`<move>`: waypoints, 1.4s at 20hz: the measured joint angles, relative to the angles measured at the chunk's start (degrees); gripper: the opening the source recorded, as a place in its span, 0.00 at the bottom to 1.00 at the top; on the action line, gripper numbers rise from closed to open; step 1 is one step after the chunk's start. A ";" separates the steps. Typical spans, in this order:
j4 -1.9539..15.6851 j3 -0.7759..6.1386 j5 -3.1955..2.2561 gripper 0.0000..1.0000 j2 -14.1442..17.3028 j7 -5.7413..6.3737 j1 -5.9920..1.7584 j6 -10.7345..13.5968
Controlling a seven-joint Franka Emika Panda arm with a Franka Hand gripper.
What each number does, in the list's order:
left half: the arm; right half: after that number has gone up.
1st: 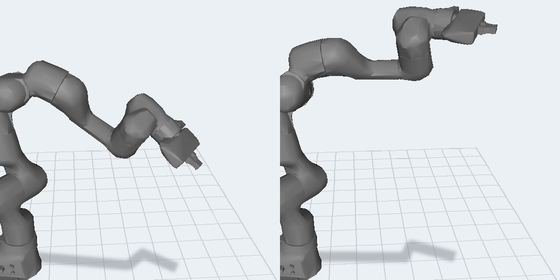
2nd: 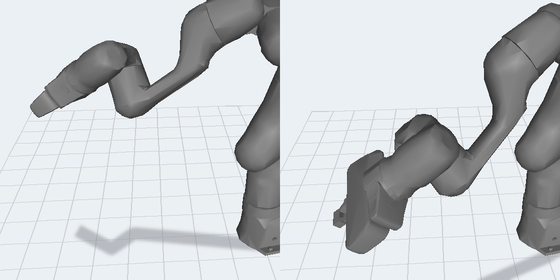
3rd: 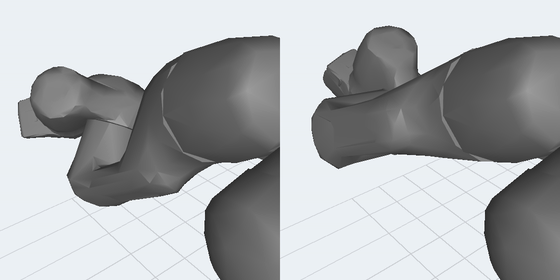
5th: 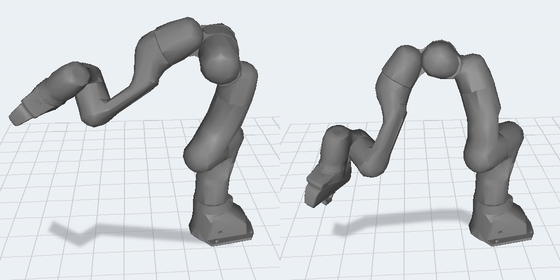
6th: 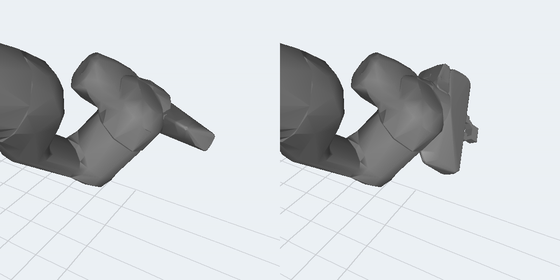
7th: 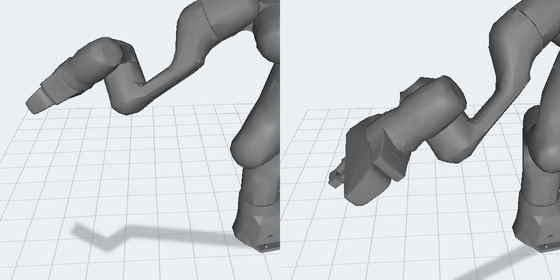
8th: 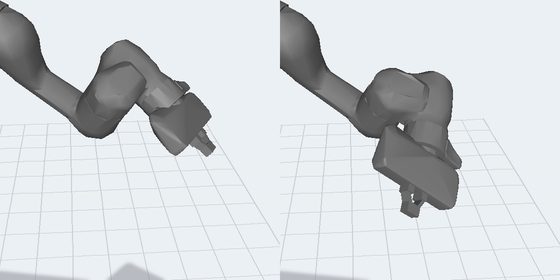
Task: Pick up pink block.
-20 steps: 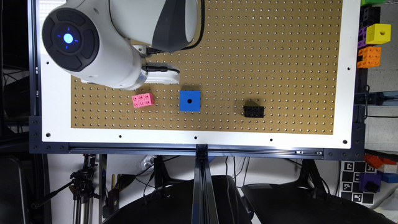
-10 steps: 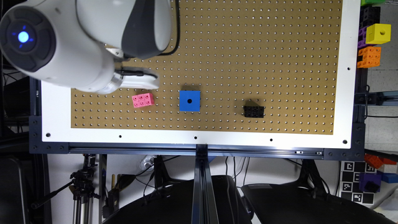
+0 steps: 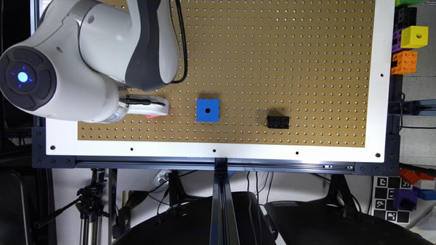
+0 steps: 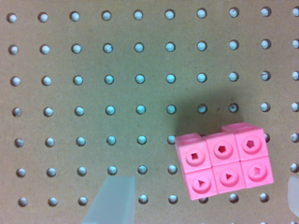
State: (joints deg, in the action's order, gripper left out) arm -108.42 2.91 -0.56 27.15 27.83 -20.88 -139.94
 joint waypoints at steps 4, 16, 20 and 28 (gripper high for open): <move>0.00 0.48 0.00 1.00 0.00 0.05 0.10 0.04; -0.06 1.21 0.00 1.00 3.42 0.25 0.21 -1.09; -0.07 1.21 0.00 1.00 5.07 0.25 0.23 -2.14; -0.03 1.21 0.00 1.00 7.80 0.25 0.26 -4.81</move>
State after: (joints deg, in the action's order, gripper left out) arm -108.44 4.12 -0.56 34.95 28.08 -20.62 -144.75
